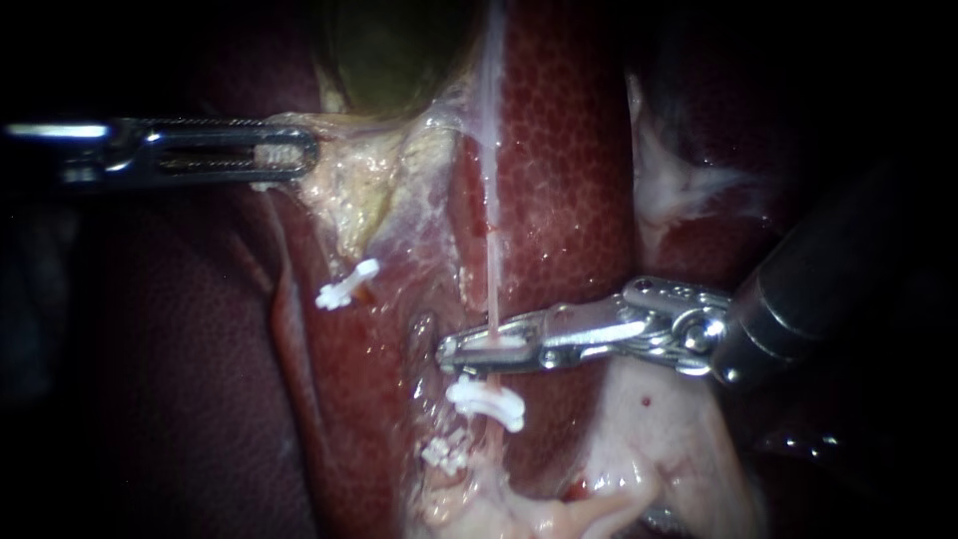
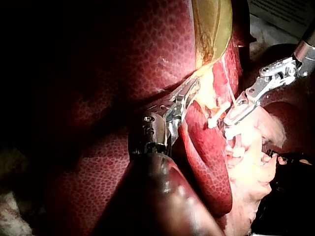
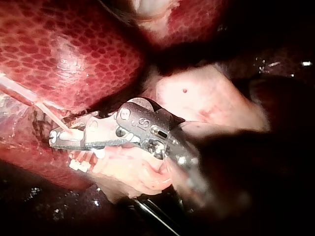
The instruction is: Going back third clip right tube
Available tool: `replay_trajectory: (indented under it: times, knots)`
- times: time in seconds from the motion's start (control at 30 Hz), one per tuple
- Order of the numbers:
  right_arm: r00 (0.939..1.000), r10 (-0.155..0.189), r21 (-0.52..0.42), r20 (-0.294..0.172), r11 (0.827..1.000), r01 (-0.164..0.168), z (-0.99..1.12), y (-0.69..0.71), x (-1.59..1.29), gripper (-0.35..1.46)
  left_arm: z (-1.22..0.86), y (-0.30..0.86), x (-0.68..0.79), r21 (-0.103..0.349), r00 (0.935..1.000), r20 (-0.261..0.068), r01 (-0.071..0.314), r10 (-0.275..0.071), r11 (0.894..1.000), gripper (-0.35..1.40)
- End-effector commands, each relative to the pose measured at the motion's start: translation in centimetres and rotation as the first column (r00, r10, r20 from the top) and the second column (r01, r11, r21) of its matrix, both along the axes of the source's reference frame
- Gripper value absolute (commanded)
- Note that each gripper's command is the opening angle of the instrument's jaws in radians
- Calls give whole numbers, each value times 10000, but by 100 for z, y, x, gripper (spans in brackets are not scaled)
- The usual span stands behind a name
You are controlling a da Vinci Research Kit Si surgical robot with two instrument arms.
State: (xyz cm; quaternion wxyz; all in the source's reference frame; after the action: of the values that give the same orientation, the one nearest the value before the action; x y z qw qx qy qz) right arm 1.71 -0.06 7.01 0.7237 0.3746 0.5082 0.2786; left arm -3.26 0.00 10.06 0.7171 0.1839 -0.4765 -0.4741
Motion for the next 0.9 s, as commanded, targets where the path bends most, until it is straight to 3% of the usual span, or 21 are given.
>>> replay_trajectory:
  times: [0.03, 0.27, 0.37, 0.4, 0.43, 0.5, 0.57, 0.77, 0.9]
  knots:
    - [10000, 3, 5, 0, 10000, -3, 1, 0, 0, -35, 0, 0, 0, -2, 10000, 0, 1, -1, 10000, -15]
    - [9999, 56, -103, -147, 9999, -58, 1, 0, 0, -33, 0, 0, 0, -2, 10000, 0, 2, -2, 10000, -15]
    - [9990, 240, -198, -387, 9995, -248, 3, 3, 6, 38, 0, 0, 0, -2, 10000, 0, 2, -2, 10000, -15]
    - [9985, 281, -186, -468, 9994, -290, 4, 3, 8, 53, 0, 0, 0, -2, 10000, 0, 2, -2, 10000, -15]
    - [9976, 389, -311, -575, 9987, -407, 4, 3, 9, 58, 0, 0, 0, -2, 10000, 0, 1, -1, 10000, -15]
    - [9951, 604, -501, -786, 9967, -644, 5, 2, 11, 60, 0, -1, 1, -2, 10000, 1, -1, 1, 10000, -15]
    - [9943, 332, -551, -1014, 9977, -389, 3, -3, 11, 60, -1, -1, 2, -2, 10000, 1, -2, 2, 10000, -15]
    - [9927, 35, -623, -1209, 9980, -111, -3, -19, 11, 60, -1, -1, 2, -2, 10000, 1, -2, 2, 10000, -15]
    - [9915, -87, -917, -1296, 9958, -33, -4, -20, 10, 60, -1, -1, 2, -2, 10000, 1, -2, 2, 10000, -15]
